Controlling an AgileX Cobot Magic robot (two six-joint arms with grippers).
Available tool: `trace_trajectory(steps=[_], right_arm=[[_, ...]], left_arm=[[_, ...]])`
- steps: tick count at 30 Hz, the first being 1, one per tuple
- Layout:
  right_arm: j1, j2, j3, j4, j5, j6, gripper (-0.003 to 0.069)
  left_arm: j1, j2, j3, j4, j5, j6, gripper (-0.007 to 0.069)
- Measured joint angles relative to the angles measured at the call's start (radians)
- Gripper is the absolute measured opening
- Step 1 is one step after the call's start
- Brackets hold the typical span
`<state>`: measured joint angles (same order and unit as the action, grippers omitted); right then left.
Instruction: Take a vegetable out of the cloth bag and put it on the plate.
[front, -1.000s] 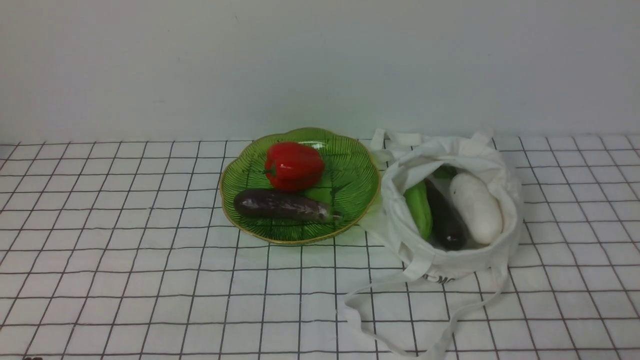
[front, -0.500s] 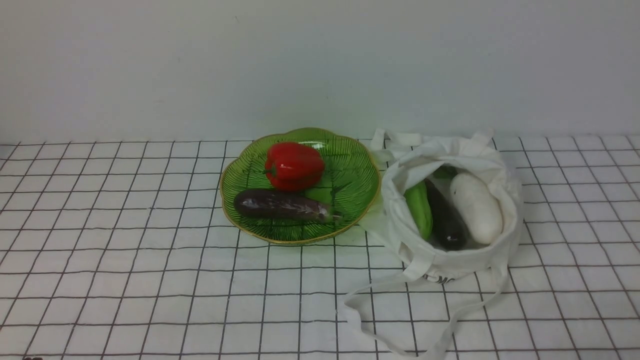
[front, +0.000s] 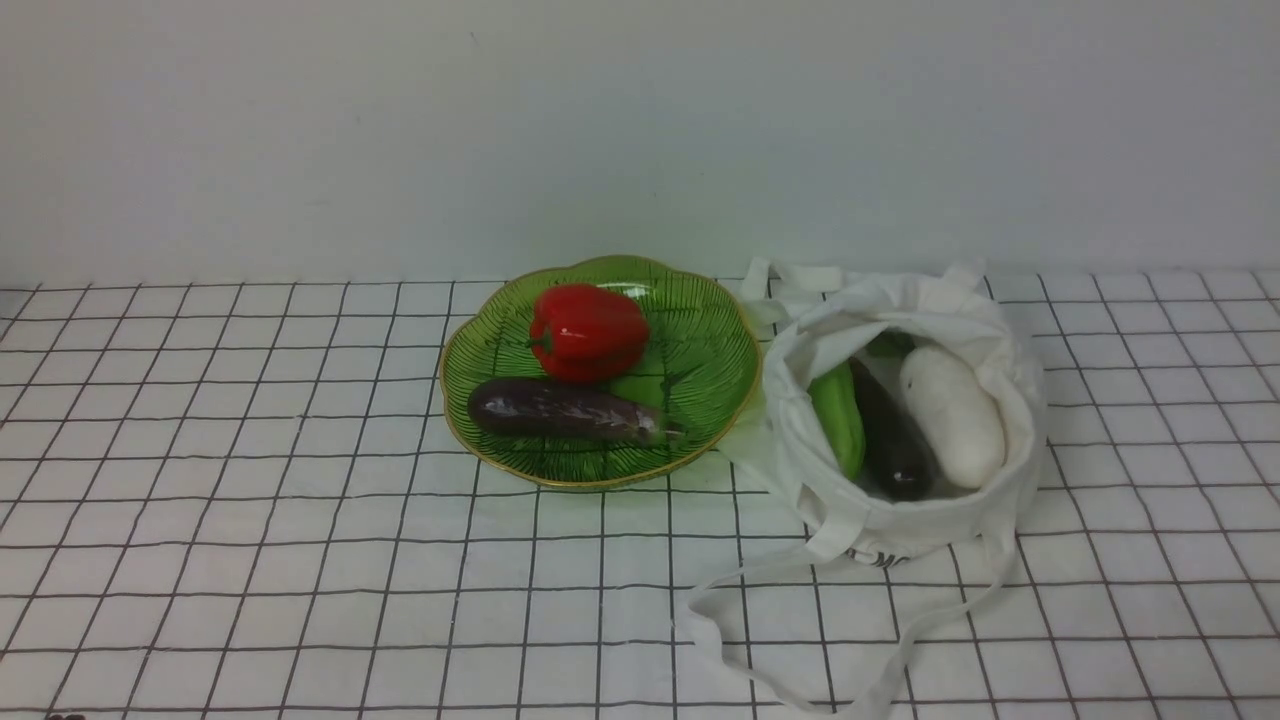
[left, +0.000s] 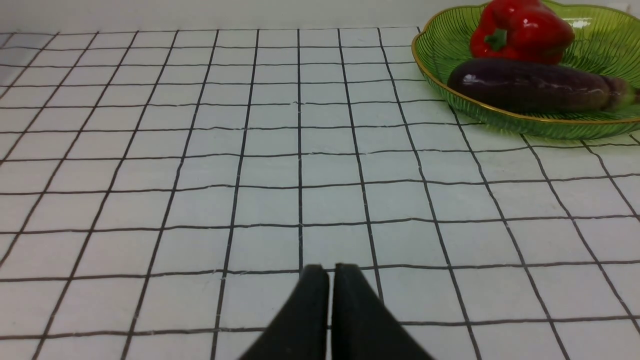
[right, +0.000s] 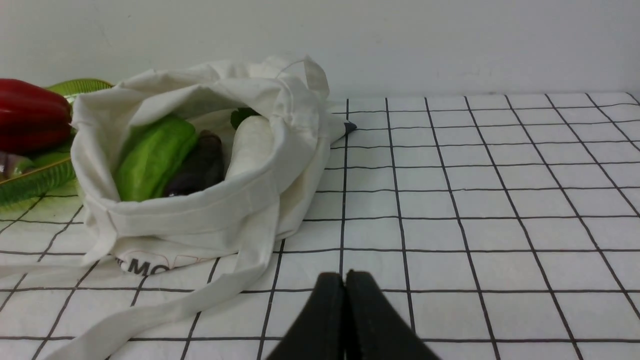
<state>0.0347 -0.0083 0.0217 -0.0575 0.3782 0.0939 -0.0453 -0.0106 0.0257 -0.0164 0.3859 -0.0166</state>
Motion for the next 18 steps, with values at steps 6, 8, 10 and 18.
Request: trace_trajectory(steps=[6, 8, 10, 18], right_arm=[[-0.036, 0.0, 0.0, -0.001, 0.0, 0.0, -0.0014], [-0.037, 0.0, 0.0, -0.001, 0.0, 0.0, -0.0014], [-0.037, 0.0, 0.0, -0.001, 0.0, 0.0, -0.0014], [-0.037, 0.0, 0.0, -0.001, 0.0, 0.0, -0.0014]], left_arm=[[0.0, 0.0, 0.0, 0.0, 0.0, 0.0, -0.0008], [0.0, 0.0, 0.0, 0.0, 0.0, 0.0, -0.0008], [0.0, 0.0, 0.0, 0.0, 0.0, 0.0, -0.0008], [0.0, 0.0, 0.0, 0.0, 0.0, 0.0, -0.0008]])
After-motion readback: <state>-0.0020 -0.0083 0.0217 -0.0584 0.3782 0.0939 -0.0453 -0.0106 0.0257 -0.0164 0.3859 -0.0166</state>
